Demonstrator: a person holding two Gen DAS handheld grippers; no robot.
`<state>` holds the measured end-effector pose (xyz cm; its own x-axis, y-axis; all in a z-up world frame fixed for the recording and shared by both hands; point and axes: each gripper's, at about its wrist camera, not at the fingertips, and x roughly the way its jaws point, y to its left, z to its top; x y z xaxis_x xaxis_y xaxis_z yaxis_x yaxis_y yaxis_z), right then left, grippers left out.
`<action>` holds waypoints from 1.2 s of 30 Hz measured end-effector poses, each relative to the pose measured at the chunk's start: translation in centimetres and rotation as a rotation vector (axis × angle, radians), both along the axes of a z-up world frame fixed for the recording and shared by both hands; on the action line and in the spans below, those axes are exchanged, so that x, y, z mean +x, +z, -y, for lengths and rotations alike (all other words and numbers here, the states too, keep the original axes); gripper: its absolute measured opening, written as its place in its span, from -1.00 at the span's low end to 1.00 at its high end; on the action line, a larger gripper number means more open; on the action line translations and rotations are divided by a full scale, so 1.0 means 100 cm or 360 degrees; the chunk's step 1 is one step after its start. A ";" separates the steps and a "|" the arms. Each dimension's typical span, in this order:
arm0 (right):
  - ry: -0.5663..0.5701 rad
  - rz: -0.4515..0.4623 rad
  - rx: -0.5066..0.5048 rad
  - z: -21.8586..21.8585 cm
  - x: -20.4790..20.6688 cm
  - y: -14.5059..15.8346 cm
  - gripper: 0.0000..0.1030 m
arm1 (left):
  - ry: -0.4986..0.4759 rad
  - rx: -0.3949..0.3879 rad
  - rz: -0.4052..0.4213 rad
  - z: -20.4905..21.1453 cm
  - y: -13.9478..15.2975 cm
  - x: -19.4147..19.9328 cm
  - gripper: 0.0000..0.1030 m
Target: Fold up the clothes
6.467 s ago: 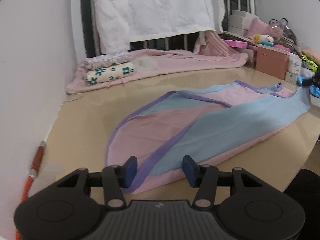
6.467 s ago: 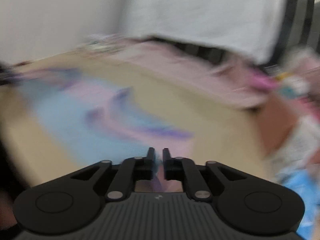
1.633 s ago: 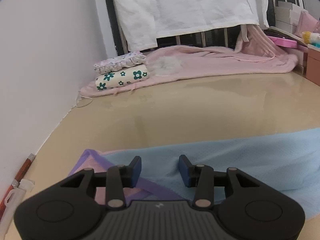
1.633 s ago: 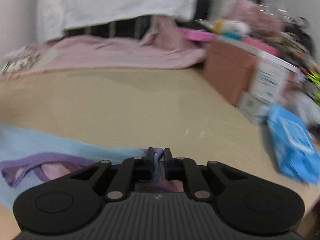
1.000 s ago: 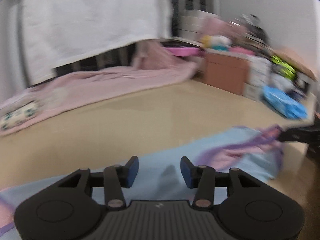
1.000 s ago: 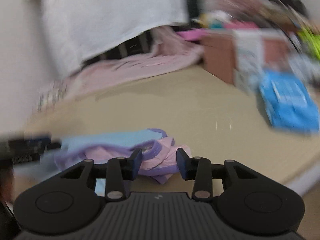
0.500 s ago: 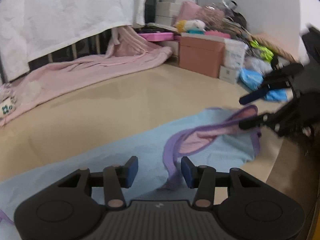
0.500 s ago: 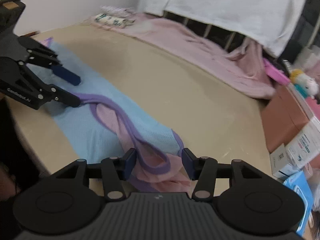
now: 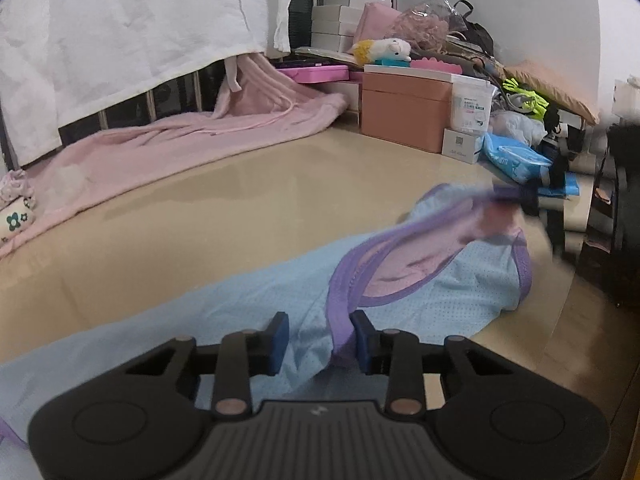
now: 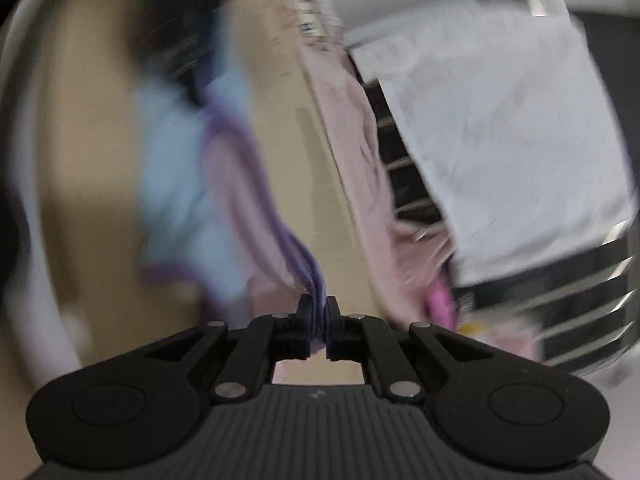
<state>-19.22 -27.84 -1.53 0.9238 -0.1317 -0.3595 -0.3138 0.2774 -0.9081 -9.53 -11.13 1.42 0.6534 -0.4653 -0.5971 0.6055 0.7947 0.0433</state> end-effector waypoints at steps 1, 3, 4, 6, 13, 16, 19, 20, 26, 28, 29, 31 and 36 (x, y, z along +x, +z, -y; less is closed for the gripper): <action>0.0000 -0.0019 -0.0032 0.000 -0.004 -0.011 -0.89 | 0.0000 0.0002 -0.0002 0.000 0.000 0.000 -0.34; -0.0001 -0.0083 0.0010 0.003 -0.007 -0.014 -0.86 | 0.0004 0.0016 -0.0002 -0.001 0.002 0.000 -0.34; 0.0001 -0.0105 0.0047 0.006 -0.008 -0.011 -0.81 | 0.0007 0.0023 -0.0001 -0.002 0.002 0.000 -0.34; -0.0002 -0.0172 0.0185 0.012 -0.006 0.011 -0.28 | 0.0014 0.0013 0.0002 -0.006 0.004 -0.001 -0.35; 0.0059 -0.0497 0.1183 0.057 0.004 0.098 -0.07 | -0.0020 -0.0201 -0.0050 -0.023 0.022 -0.004 -0.20; -0.0224 -0.0385 0.1593 0.076 0.036 0.096 -0.23 | 0.0031 -0.0161 -0.0031 -0.016 0.023 0.002 -0.20; -0.0521 -0.0438 0.1844 0.088 0.067 0.068 -0.53 | 0.0068 -0.0095 -0.0018 -0.010 0.017 0.003 -0.22; -0.0593 -0.0443 0.1865 0.088 0.070 0.059 -0.63 | 0.0079 -0.0074 -0.0016 -0.010 0.015 0.003 -0.22; -0.0830 -0.0031 0.1748 0.070 0.030 0.051 0.06 | 0.0119 -0.0095 -0.0037 -0.018 0.011 0.000 -0.21; -0.0974 0.0117 0.1926 0.072 0.010 0.059 0.43 | 0.0171 -0.0140 0.0014 -0.030 0.017 -0.005 -0.20; -0.1049 0.0138 0.2081 0.074 0.003 0.057 0.44 | 0.0220 -0.0152 0.0035 -0.037 0.020 -0.007 -0.19; -0.1115 0.0169 0.2362 0.079 -0.004 0.049 0.41 | 0.0357 -0.0164 0.0066 -0.053 0.024 -0.007 -0.19; -0.1190 0.0255 0.2163 0.050 0.020 0.025 -0.07 | 0.0663 -0.0179 0.0093 -0.104 0.030 -0.010 -0.19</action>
<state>-17.19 -32.88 0.96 0.8383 -0.2319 -0.4934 0.3376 0.9315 0.1357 -10.49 -0.73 4.46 0.8303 -0.2148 -0.5143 0.2311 0.9724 -0.0331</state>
